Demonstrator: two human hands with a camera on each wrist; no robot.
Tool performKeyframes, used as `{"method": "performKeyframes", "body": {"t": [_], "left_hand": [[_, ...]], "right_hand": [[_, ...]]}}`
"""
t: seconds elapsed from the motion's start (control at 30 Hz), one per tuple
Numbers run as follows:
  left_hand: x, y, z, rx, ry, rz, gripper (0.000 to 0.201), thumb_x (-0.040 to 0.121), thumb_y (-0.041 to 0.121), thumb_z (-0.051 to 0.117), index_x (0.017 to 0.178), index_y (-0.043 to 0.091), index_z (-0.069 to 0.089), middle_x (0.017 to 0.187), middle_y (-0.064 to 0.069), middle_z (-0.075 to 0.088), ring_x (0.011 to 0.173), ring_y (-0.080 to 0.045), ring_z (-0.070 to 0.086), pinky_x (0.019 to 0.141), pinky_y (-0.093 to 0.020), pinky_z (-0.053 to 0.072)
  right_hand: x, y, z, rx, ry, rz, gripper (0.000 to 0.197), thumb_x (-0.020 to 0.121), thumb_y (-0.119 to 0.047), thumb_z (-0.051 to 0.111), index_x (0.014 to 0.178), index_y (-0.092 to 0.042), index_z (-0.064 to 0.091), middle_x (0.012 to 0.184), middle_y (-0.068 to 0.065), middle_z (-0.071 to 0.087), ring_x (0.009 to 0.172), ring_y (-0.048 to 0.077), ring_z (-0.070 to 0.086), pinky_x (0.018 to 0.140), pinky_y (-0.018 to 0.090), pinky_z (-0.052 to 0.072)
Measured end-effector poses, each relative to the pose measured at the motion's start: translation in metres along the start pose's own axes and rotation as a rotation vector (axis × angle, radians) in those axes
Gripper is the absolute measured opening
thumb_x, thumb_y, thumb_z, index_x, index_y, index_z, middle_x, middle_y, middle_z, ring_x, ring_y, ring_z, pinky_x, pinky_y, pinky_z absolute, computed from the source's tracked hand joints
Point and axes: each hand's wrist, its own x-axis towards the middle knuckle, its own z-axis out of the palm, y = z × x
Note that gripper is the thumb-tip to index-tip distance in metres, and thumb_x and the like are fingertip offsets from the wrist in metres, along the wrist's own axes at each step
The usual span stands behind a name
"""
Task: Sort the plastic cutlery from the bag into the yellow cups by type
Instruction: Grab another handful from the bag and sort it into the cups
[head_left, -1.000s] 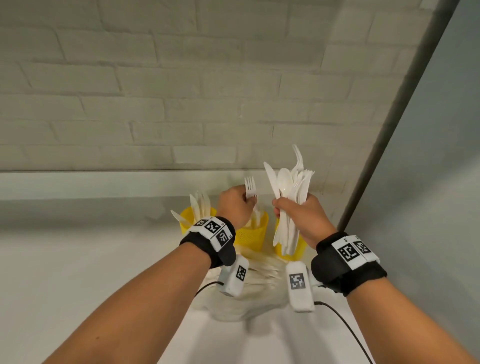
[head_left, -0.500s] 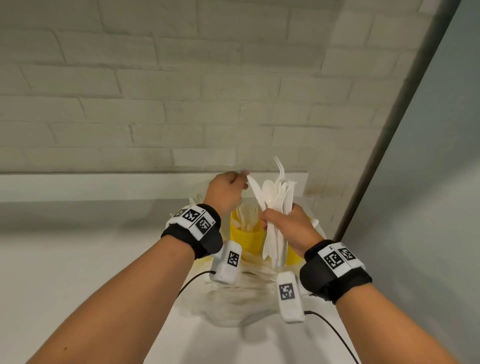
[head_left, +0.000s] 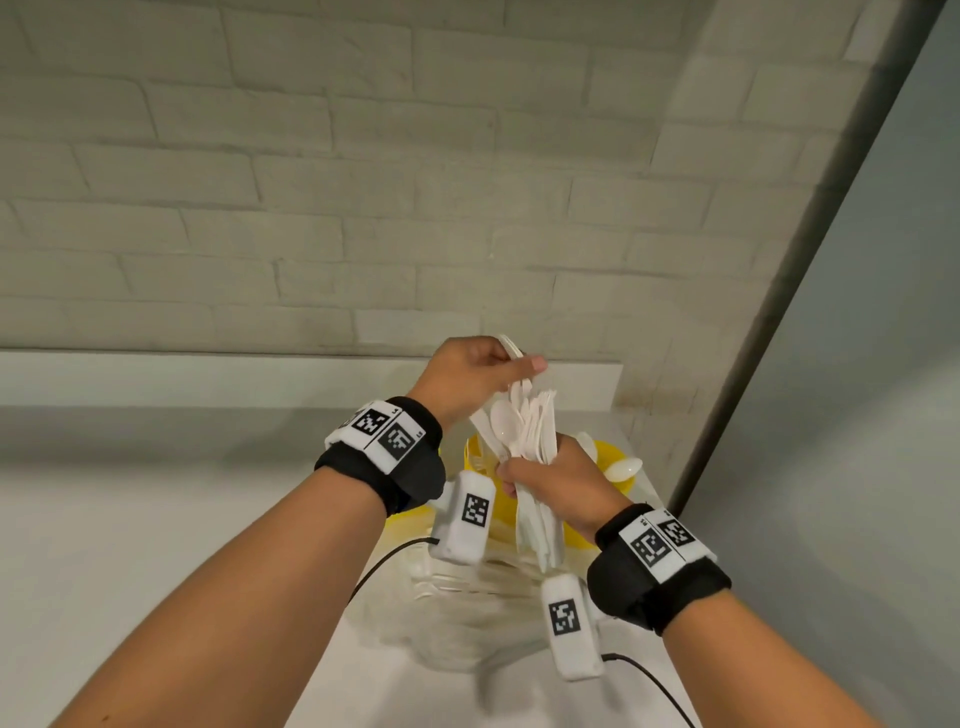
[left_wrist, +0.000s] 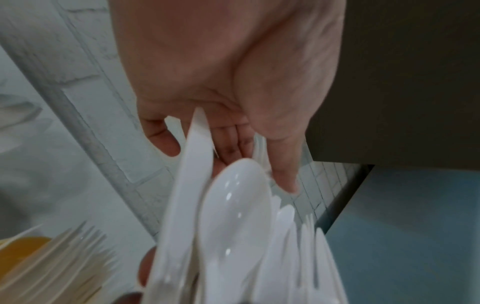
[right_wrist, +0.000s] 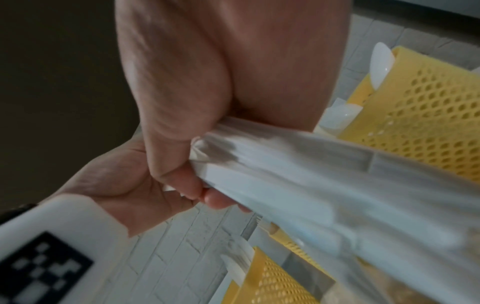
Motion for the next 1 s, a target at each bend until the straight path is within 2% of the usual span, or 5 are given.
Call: {"method": "performKeyframes", "body": {"t": [0.3, 0.43, 0.67, 0.8, 1.0], "left_hand": [[0.003, 0.026, -0.023, -0.260, 0.318, 0.171, 0.019, 0.085, 0.022, 0.072, 0.100, 0.011, 0.069, 0.083, -0.002, 0.069, 0.074, -0.013, 0.067, 0.069, -0.024, 0.051], [0.008, 0.018, -0.032, -0.322, 0.494, 0.218, 0.023, 0.083, 0.025, 0.075, 0.099, 0.011, 0.067, 0.084, -0.005, 0.068, 0.075, -0.015, 0.066, 0.063, -0.025, 0.056], [0.002, -0.045, 0.013, 0.078, 0.234, -0.021, 0.034, 0.076, 0.031, 0.079, 0.101, 0.016, 0.061, 0.083, -0.008, 0.069, 0.070, -0.025, 0.069, 0.070, -0.044, 0.061], [-0.002, -0.061, 0.030, 0.340, 0.101, 0.006, 0.036, 0.080, 0.026, 0.076, 0.102, 0.014, 0.051, 0.069, -0.010, 0.063, 0.061, -0.028, 0.059, 0.054, -0.022, 0.048], [-0.002, -0.056, 0.026, 0.485, 0.033, 0.029, 0.029, 0.090, 0.020, 0.061, 0.115, 0.005, 0.065, 0.112, -0.010, 0.069, 0.101, -0.026, 0.065, 0.079, -0.023, 0.044]], "right_hand": [[0.003, 0.006, -0.005, -0.005, 0.055, 0.040, 0.018, 0.078, -0.001, 0.060, 0.061, -0.008, 0.057, 0.059, 0.006, 0.057, 0.055, 0.013, 0.052, 0.057, 0.020, 0.046], [0.006, 0.010, -0.019, 0.080, 0.208, 0.069, 0.008, 0.075, -0.004, 0.062, 0.068, -0.007, 0.059, 0.064, 0.009, 0.058, 0.060, 0.019, 0.054, 0.059, 0.029, 0.047], [0.008, 0.001, -0.033, 0.189, 0.265, 0.049, 0.008, 0.074, -0.007, 0.063, 0.068, -0.010, 0.061, 0.063, 0.009, 0.058, 0.061, 0.022, 0.054, 0.064, 0.034, 0.046], [0.006, -0.004, -0.028, 0.258, 0.223, 0.030, 0.005, 0.079, -0.005, 0.064, 0.074, -0.007, 0.063, 0.063, 0.010, 0.058, 0.062, 0.022, 0.054, 0.065, 0.034, 0.046], [0.006, -0.006, -0.015, 0.329, 0.178, 0.013, 0.002, 0.082, -0.001, 0.062, 0.083, -0.002, 0.063, 0.065, 0.011, 0.056, 0.059, 0.020, 0.052, 0.063, 0.032, 0.046]]}}
